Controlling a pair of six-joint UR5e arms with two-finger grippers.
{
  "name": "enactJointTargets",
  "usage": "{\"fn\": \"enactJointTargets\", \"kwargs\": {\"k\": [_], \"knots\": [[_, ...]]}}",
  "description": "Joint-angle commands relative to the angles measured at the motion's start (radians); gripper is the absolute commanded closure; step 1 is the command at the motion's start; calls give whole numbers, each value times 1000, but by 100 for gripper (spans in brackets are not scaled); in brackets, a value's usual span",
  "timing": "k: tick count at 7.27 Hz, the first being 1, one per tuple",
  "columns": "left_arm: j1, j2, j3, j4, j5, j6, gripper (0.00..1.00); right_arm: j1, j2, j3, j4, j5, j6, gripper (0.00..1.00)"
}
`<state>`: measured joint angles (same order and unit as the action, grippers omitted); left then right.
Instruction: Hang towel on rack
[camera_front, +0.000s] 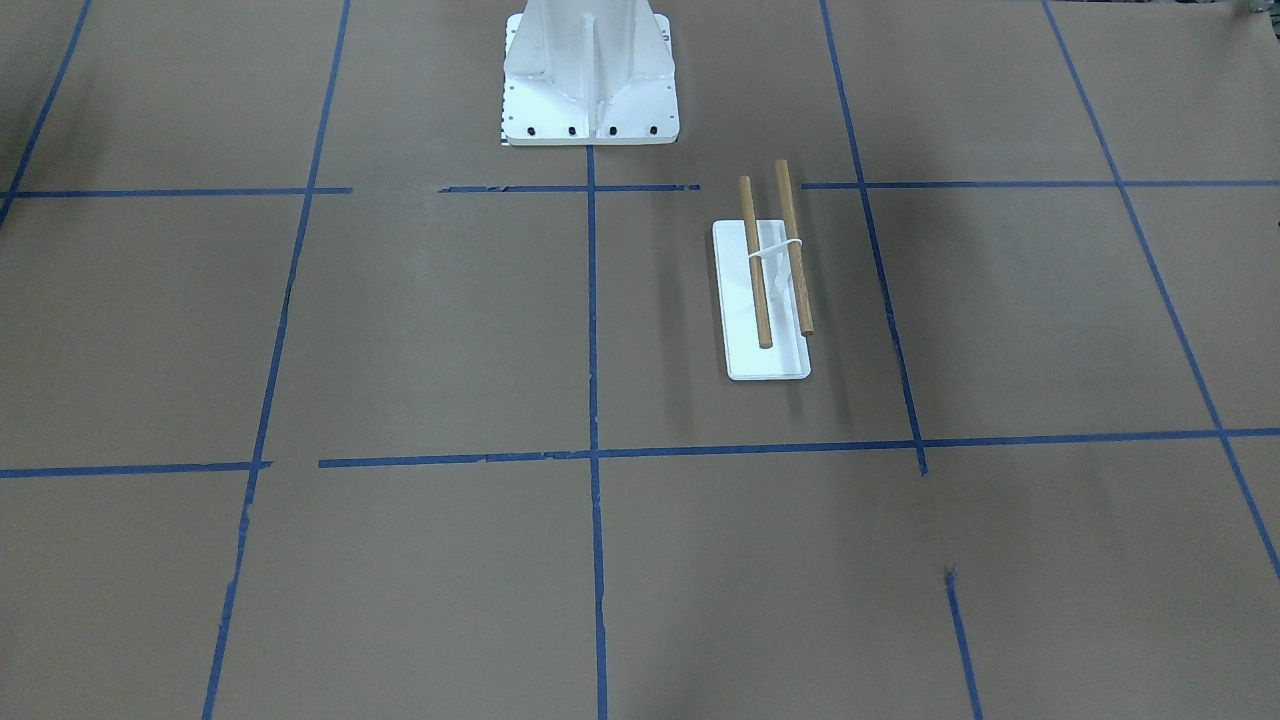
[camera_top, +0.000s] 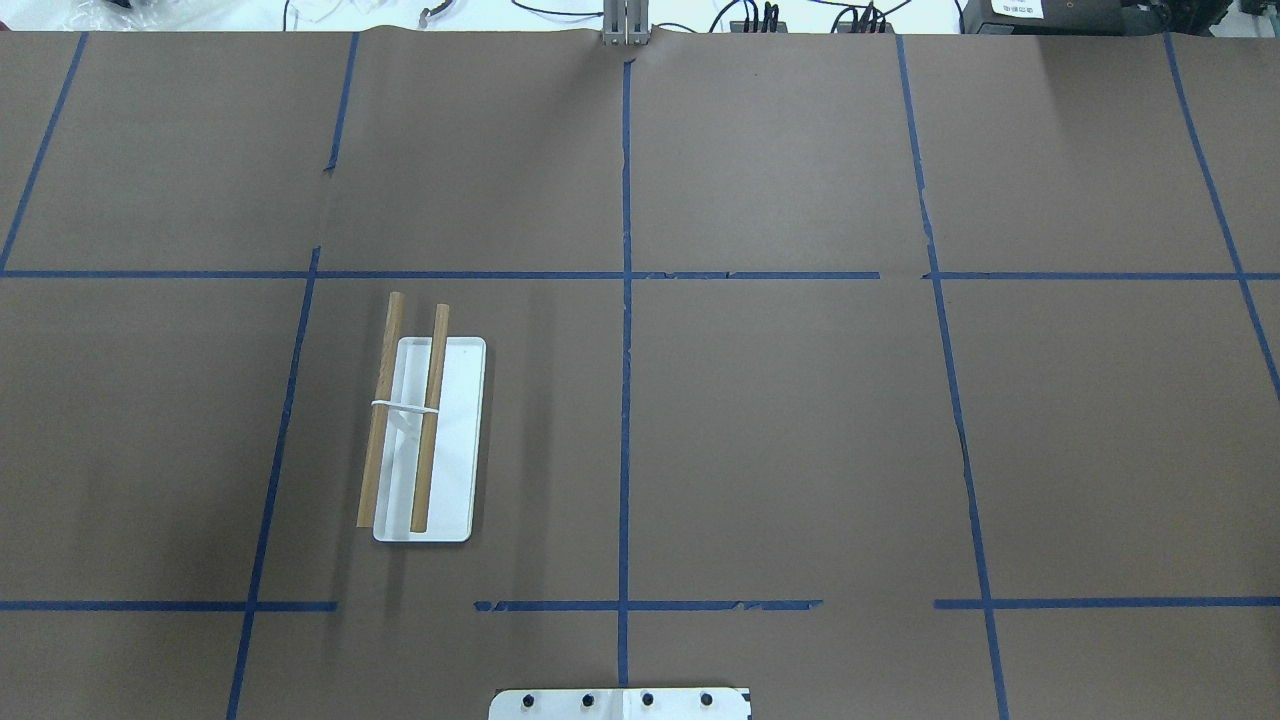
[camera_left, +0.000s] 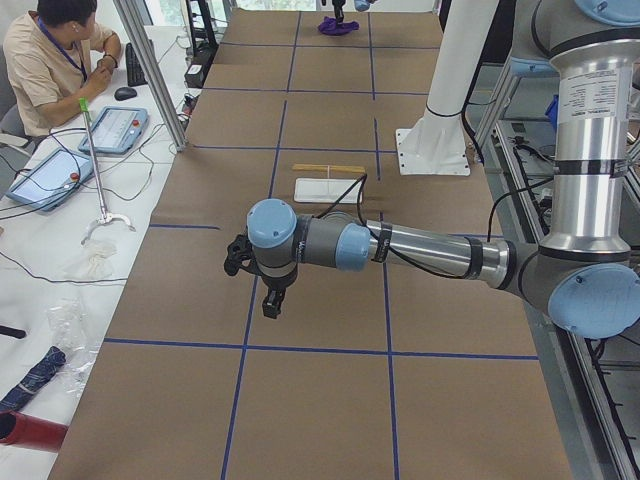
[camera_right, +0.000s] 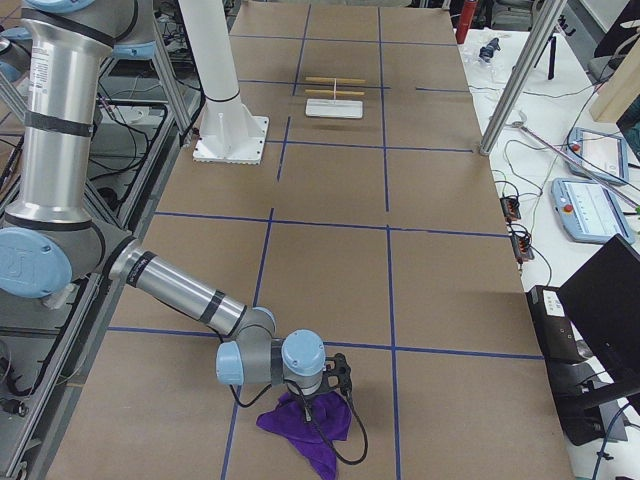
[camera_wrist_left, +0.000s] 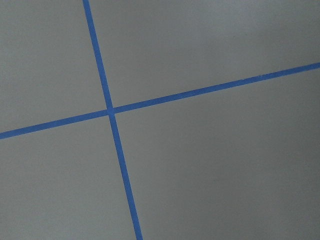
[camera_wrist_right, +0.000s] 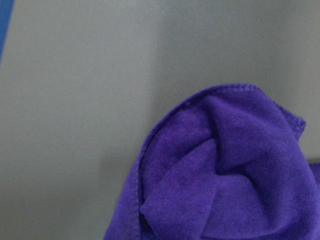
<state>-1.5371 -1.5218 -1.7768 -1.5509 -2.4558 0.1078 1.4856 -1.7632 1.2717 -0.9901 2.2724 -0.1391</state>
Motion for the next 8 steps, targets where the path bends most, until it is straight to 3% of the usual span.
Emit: {"fn": "enactJointTargets", "kwargs": {"k": [1, 2, 3, 5, 6, 7, 8], "knots": [[0, 0, 2, -1, -33, 1, 0, 48, -44, 165, -13, 146, 16, 100], [5, -5, 10, -12, -170, -3, 0, 48, -47, 226, -21, 220, 138, 100], [11, -23, 1, -44, -219, -148, 0, 42, -45, 311, -22, 301, 282, 100], [130, -49, 0, -380, -212, -630, 0, -83, -23, 528, -19, 384, 655, 100], [194, -75, 2, -541, -206, -904, 0, -166, 34, 631, -18, 384, 884, 100], [243, -137, 2, -613, -186, -1101, 4, -273, 139, 661, -16, 383, 1056, 100], [317, -237, 7, -626, -184, -1252, 6, -430, 335, 658, -15, 351, 1316, 100]]}}
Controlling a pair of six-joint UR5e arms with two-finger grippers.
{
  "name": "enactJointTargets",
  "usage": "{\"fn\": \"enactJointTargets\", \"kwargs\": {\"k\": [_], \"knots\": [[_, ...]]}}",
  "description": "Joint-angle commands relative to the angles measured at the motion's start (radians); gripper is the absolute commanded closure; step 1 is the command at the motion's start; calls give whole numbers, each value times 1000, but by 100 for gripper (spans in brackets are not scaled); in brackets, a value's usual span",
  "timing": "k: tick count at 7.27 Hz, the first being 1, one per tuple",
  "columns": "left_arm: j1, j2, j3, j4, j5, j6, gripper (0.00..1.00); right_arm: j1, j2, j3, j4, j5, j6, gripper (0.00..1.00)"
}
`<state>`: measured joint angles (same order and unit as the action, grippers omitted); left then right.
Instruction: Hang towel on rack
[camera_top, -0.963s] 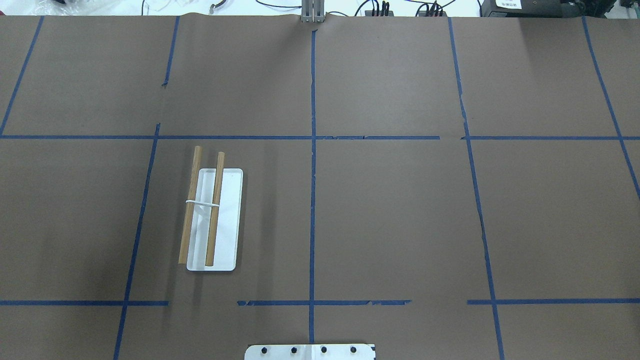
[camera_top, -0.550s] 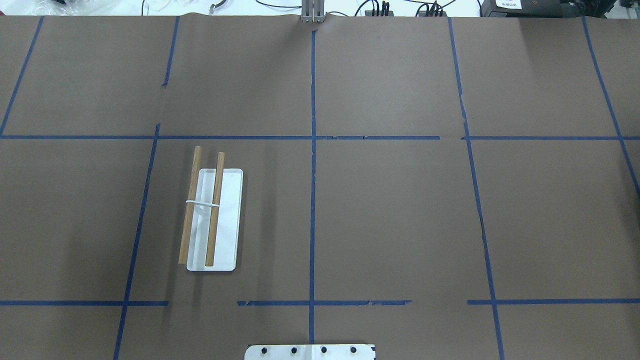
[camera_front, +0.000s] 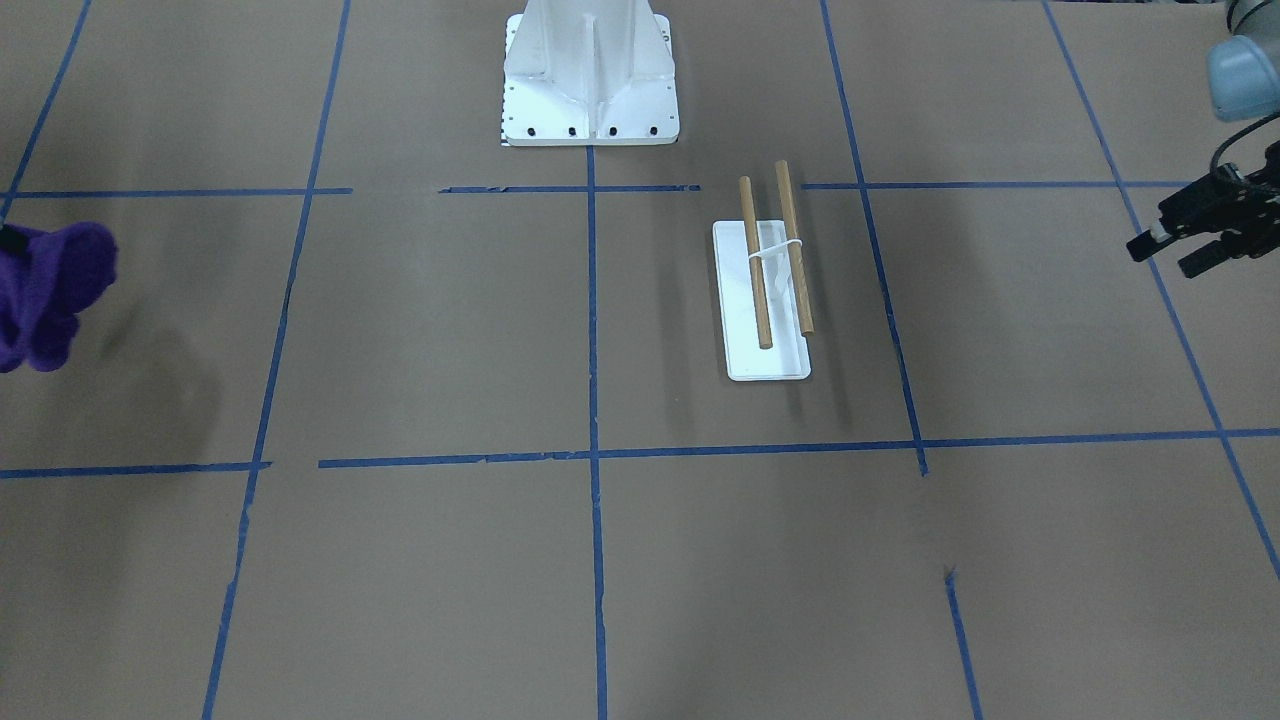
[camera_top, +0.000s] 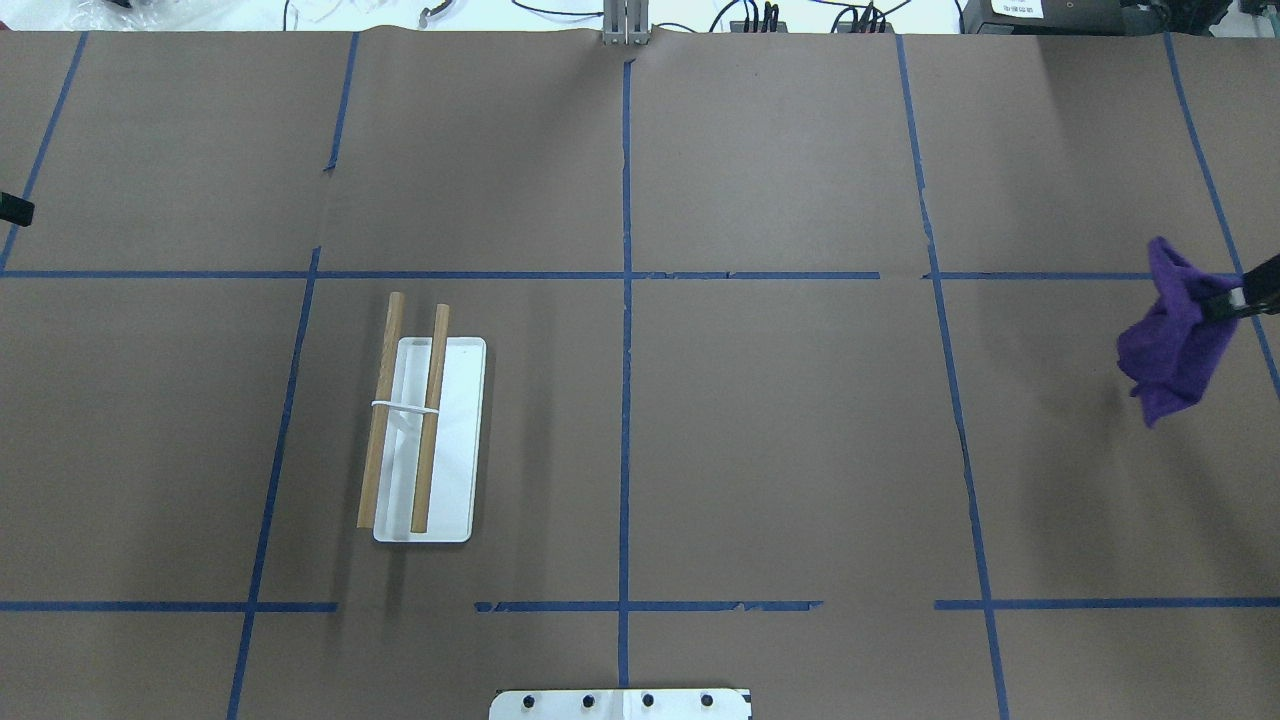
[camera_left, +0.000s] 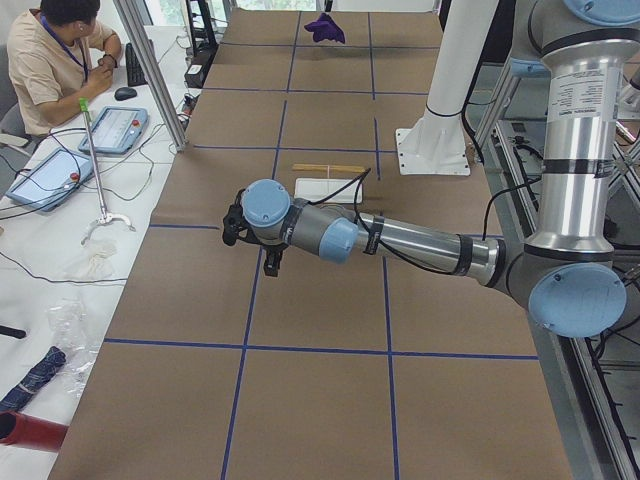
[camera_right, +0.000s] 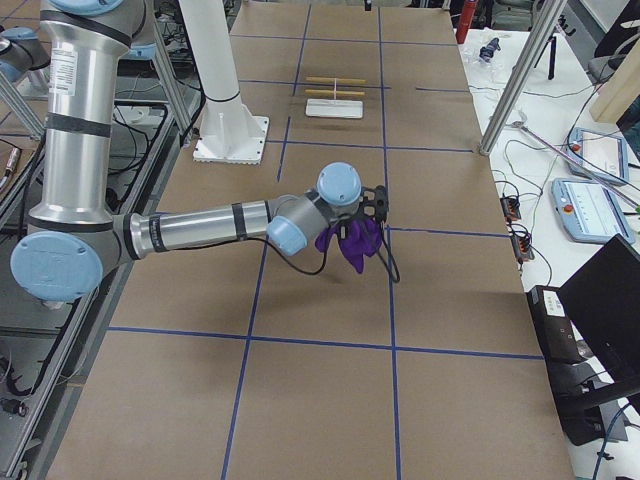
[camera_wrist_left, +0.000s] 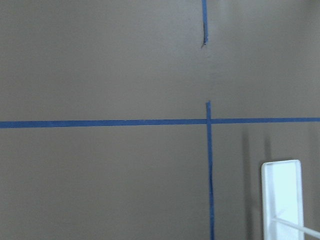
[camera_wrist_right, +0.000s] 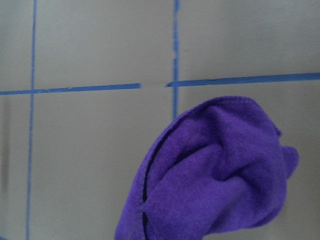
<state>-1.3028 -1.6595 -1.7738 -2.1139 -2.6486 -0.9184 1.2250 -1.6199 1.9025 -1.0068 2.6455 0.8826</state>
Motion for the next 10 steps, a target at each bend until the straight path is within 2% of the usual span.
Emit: {"fn": "enactJointTargets", "kwargs": {"k": [1, 2, 3, 4, 5, 6, 8, 10], "knots": [[135, -199, 17, -63, 9, -331, 6, -283, 331, 24, -3, -79, 488, 100], [205, -259, 25, -70, 12, -351, 1, -397, 445, 23, -6, -187, 609, 100], [296, -316, 33, -116, 59, -370, 0, -477, 521, 23, -13, -264, 719, 100], [351, -341, 36, -162, 115, -372, 0, -543, 559, 20, -15, -338, 751, 100], [420, -345, 33, -255, 210, -428, 1, -592, 578, 15, -16, -407, 753, 100], [466, -377, 43, -308, 226, -521, 7, -605, 595, 13, -29, -424, 754, 100], [512, -423, 47, -330, 236, -638, 10, -610, 624, 0, -30, -426, 766, 100], [583, -459, 48, -331, 341, -677, 15, -631, 644, -14, -30, -444, 768, 100]]}}
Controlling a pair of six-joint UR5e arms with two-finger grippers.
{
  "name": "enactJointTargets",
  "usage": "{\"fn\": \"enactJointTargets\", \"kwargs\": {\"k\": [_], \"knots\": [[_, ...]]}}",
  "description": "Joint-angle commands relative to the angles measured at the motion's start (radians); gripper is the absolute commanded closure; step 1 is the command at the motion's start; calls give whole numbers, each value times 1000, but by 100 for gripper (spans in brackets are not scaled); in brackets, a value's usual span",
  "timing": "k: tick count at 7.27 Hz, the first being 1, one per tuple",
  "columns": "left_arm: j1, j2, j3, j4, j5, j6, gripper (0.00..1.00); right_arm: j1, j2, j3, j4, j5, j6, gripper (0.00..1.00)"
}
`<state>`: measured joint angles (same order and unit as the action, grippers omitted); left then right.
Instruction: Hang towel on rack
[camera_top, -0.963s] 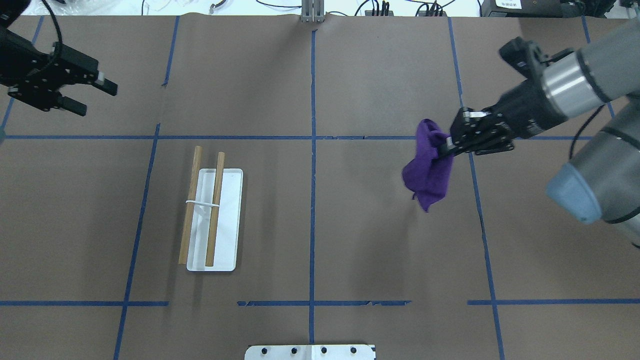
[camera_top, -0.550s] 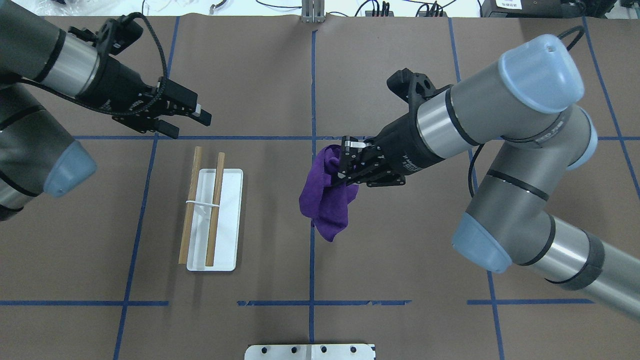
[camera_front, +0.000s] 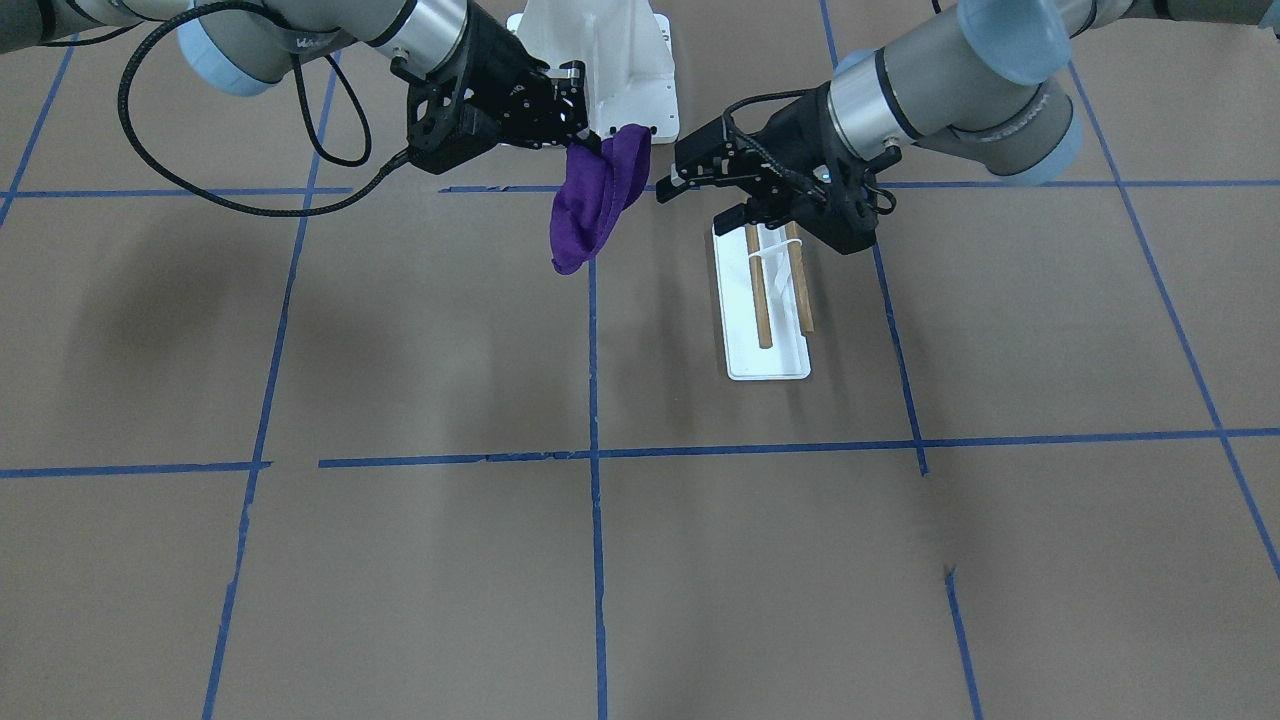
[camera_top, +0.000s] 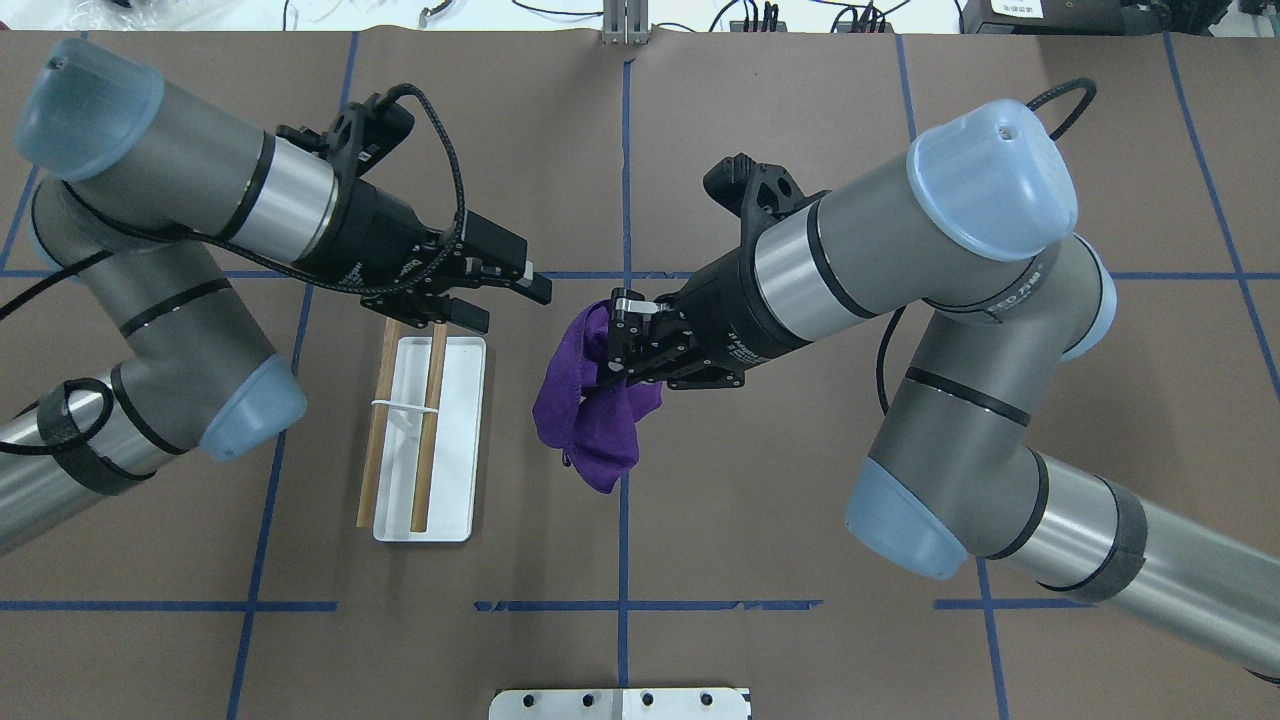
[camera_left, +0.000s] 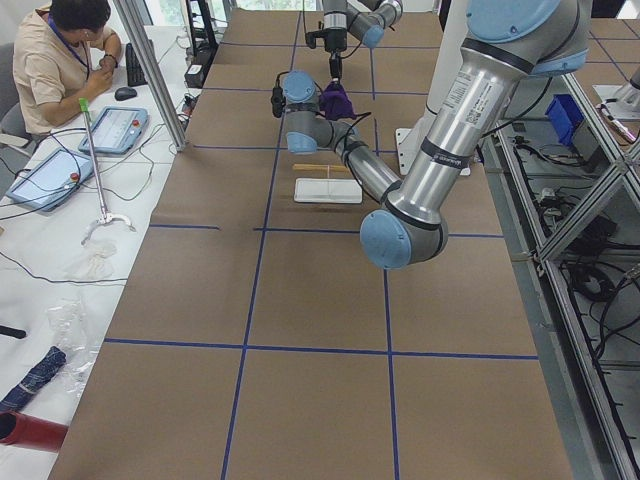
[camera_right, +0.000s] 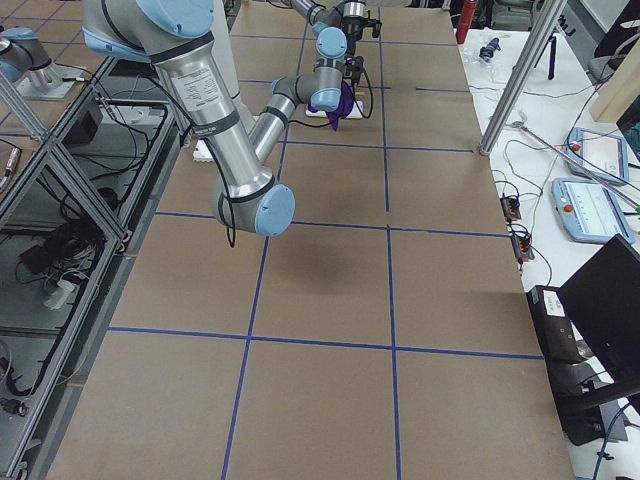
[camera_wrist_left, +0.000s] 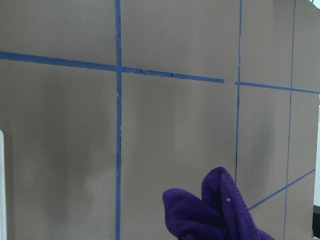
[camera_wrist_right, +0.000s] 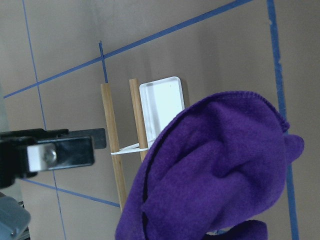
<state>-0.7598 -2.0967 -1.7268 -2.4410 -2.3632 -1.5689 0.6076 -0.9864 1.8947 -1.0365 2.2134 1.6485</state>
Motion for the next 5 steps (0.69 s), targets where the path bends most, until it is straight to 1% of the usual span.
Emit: {"fn": "enactJointTargets", "kwargs": {"k": [1, 2, 3, 4, 5], "knots": [[43, -32, 12, -6, 58, -36, 20, -20, 11, -5, 1, -12, 5, 100], [56, -43, 24, -6, 58, -39, 31, -22, 12, -3, 1, -12, 5, 100], [59, -46, 27, -6, 58, -42, 51, -22, 12, -2, 1, -12, 5, 100], [59, -46, 27, -6, 58, -42, 78, -22, 12, 1, 3, -12, 5, 100], [59, -46, 27, -6, 58, -40, 100, -22, 12, 3, 3, -12, 5, 100]]}}
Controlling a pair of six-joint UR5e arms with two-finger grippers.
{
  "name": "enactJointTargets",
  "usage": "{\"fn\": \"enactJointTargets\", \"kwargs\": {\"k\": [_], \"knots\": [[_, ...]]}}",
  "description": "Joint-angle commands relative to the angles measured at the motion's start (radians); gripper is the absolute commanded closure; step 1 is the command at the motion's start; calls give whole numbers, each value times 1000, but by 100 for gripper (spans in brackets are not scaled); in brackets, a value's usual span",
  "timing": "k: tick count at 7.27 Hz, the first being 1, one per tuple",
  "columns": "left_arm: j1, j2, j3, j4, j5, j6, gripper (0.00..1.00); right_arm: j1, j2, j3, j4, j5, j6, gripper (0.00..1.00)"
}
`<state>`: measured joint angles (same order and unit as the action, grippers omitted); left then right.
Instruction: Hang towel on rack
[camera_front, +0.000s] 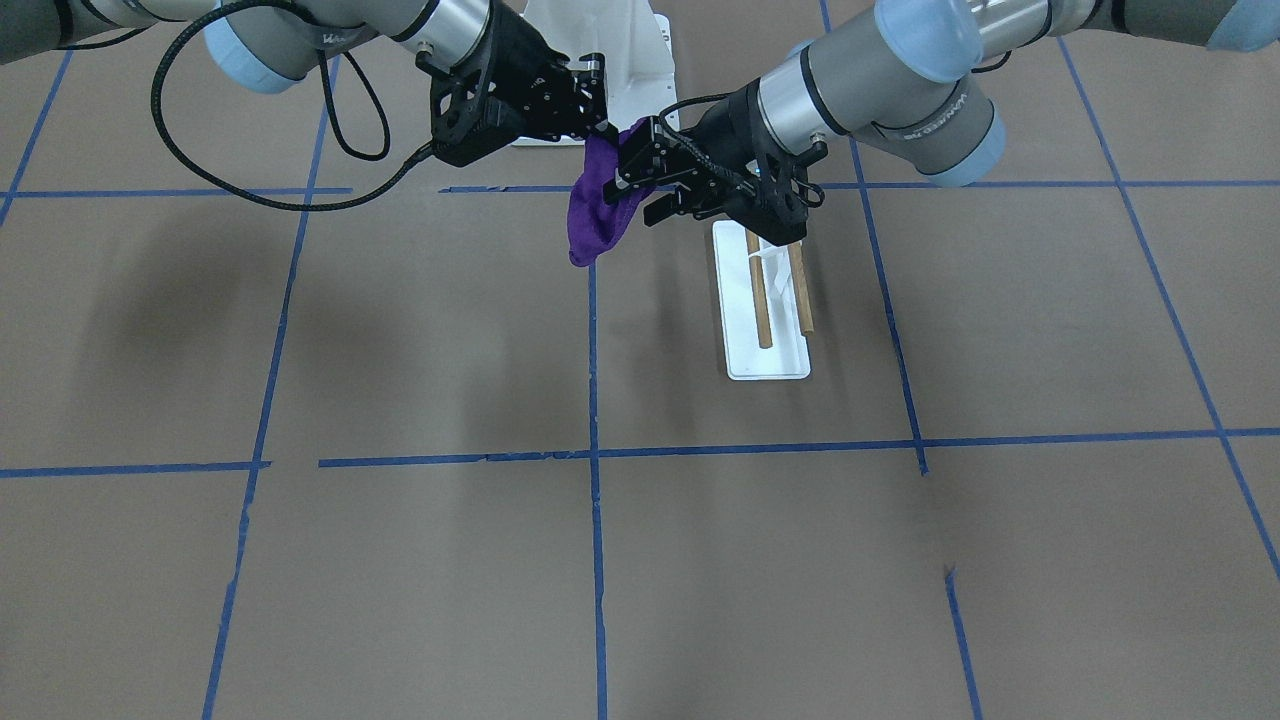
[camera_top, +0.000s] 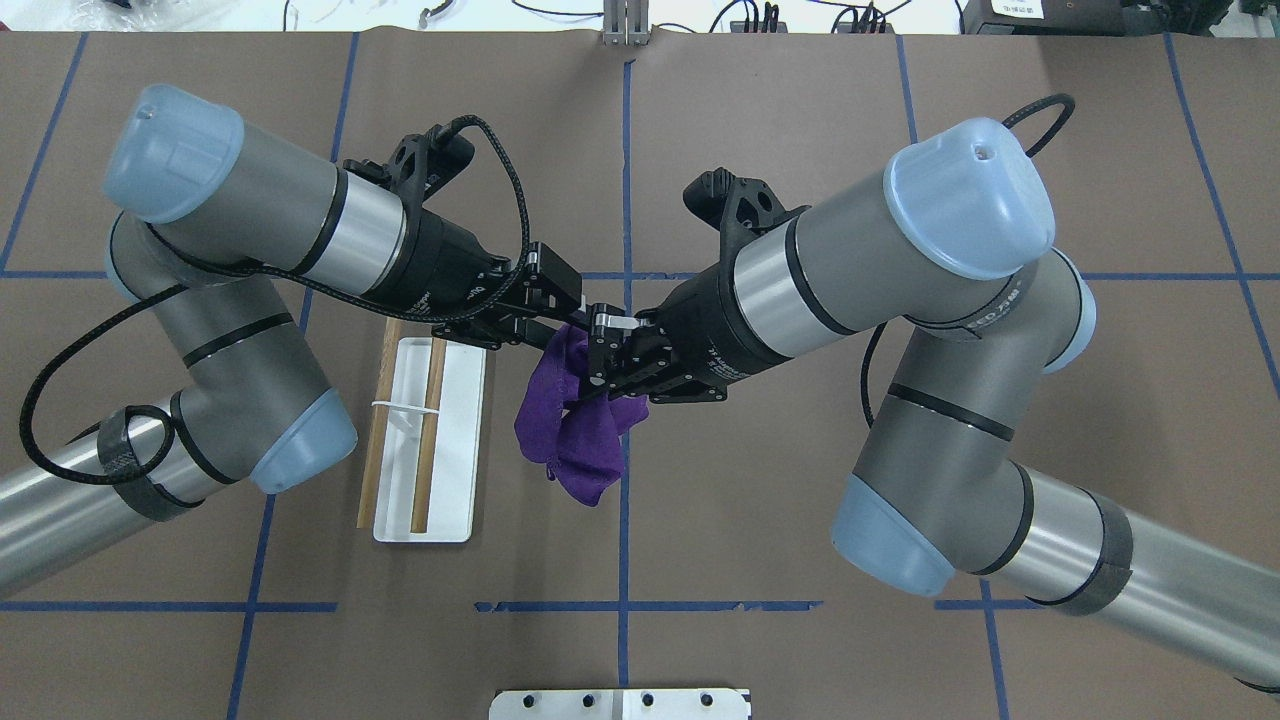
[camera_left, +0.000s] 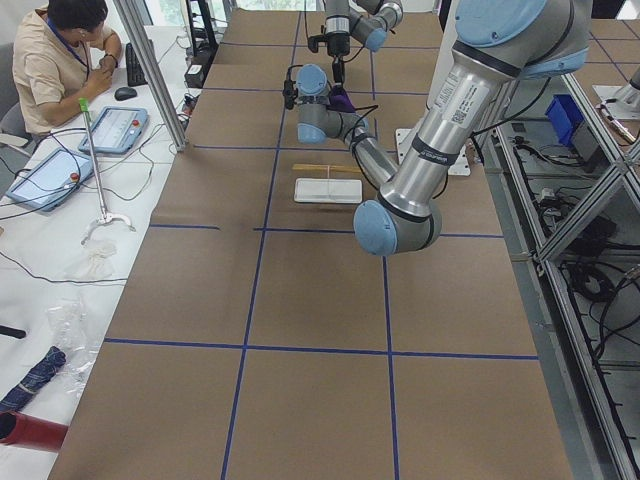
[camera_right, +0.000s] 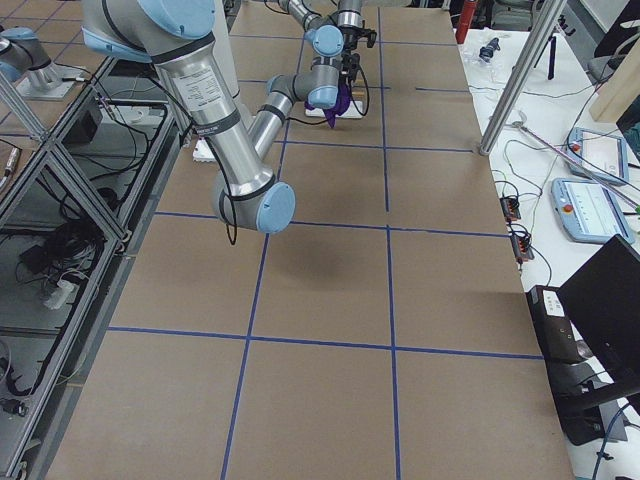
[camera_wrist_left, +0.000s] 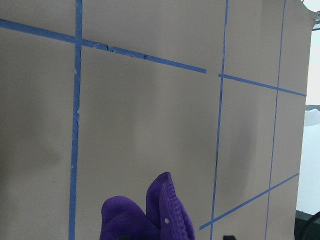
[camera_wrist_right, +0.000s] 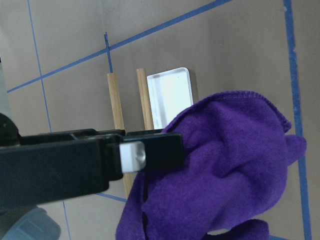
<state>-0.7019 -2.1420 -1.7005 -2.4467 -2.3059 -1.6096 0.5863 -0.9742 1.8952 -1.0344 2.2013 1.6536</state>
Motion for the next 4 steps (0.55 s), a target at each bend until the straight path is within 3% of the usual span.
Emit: {"fn": "enactJointTargets", "kwargs": {"k": [1, 3, 4], "knots": [[1, 1, 1, 0, 0, 0, 100, -2, -1, 4, 1, 0, 2, 100], [1, 1, 1, 0, 0, 0, 100, -2, -1, 5, 1, 1, 2, 100], [1, 1, -1, 0, 0, -1, 100, -2, -14, 8, 7, -3, -3, 2]]}}
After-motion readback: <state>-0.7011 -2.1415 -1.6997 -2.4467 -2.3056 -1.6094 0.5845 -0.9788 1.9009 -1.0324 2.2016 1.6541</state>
